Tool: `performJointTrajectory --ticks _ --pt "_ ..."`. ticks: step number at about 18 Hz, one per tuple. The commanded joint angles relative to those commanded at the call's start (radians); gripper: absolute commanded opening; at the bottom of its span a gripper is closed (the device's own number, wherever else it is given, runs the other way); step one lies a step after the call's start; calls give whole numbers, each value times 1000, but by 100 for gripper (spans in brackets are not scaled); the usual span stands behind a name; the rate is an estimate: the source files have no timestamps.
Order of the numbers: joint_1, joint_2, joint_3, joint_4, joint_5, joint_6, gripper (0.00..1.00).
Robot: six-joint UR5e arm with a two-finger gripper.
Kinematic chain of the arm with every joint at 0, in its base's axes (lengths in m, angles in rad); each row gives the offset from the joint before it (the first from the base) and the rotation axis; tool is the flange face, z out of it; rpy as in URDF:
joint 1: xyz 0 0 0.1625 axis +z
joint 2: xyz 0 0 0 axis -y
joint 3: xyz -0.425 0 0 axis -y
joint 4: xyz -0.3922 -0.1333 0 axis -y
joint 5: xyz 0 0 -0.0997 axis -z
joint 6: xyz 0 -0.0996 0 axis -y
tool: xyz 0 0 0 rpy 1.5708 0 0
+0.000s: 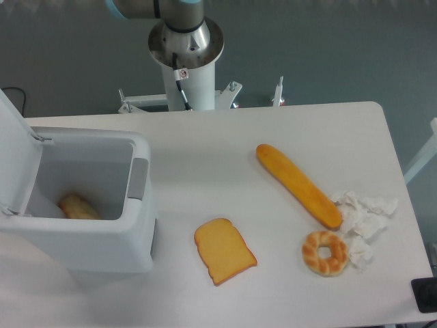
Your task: Close the trash can
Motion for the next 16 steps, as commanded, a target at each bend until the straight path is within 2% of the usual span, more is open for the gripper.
performJointTrajectory --ticks 5,16 --pt "-11 -2 8 0 0 0 100" --pt "-23 -47 9 2 0 3 100"
